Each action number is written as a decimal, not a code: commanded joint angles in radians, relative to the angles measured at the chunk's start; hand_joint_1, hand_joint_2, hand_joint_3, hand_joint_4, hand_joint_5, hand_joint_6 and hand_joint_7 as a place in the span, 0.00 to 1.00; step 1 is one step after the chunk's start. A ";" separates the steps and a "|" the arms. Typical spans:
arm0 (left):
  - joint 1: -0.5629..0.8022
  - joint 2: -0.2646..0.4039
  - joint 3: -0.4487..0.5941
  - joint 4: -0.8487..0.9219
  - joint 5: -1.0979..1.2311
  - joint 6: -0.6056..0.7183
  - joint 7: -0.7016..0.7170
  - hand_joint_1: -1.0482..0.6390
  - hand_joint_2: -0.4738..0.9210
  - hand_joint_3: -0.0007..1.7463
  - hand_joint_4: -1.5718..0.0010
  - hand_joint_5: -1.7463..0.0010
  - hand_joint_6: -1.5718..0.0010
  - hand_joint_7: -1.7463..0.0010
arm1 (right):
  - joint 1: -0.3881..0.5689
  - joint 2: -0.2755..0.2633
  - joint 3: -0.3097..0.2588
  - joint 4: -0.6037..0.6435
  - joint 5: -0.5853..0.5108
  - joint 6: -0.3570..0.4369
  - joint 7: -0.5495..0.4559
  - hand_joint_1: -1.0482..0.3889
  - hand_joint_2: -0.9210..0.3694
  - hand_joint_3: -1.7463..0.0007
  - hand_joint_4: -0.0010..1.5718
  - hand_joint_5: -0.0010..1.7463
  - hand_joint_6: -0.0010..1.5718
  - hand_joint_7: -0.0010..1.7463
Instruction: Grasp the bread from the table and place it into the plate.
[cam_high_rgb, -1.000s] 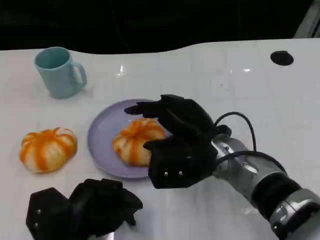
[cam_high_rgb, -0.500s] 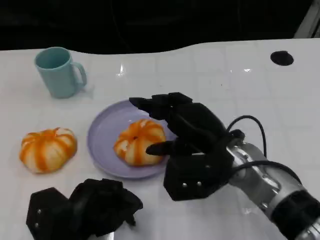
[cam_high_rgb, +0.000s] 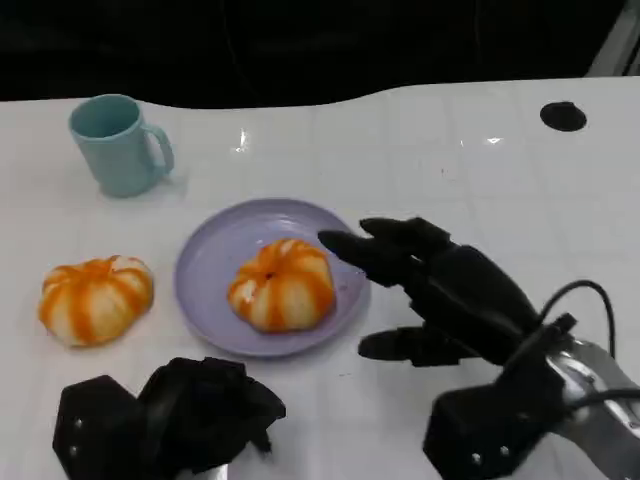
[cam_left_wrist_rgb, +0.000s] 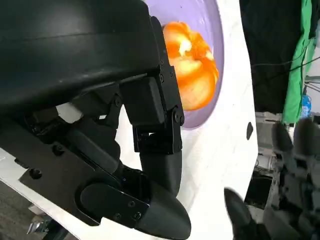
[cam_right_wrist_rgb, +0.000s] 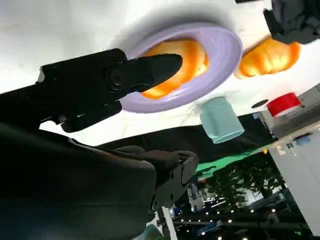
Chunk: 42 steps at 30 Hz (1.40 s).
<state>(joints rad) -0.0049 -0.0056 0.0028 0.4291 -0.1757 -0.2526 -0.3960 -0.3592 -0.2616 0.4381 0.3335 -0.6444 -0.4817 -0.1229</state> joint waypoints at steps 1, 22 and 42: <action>0.011 0.011 0.004 0.008 0.003 -0.003 0.001 0.00 0.80 0.15 0.42 0.13 0.06 0.72 | 0.060 -0.042 -0.047 -0.043 0.008 -0.070 -0.060 0.43 0.00 0.98 0.01 0.26 0.20 0.03; 0.014 0.012 0.003 -0.014 0.009 0.015 0.010 0.00 0.80 0.14 0.43 0.13 0.06 0.73 | 0.256 -0.119 -0.164 0.015 0.019 -0.308 -0.234 0.61 0.41 0.30 0.56 0.92 0.58 0.63; 0.019 0.032 0.025 -0.010 -0.002 0.012 0.000 0.00 0.80 0.15 0.43 0.13 0.06 0.73 | 0.310 -0.072 -0.175 0.107 -0.020 -0.318 -0.327 0.59 0.34 0.34 0.51 1.00 0.43 0.88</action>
<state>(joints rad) 0.0034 0.0044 0.0157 0.4178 -0.1771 -0.2362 -0.3957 -0.0353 -0.3363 0.2645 0.4175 -0.6524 -0.7905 -0.4201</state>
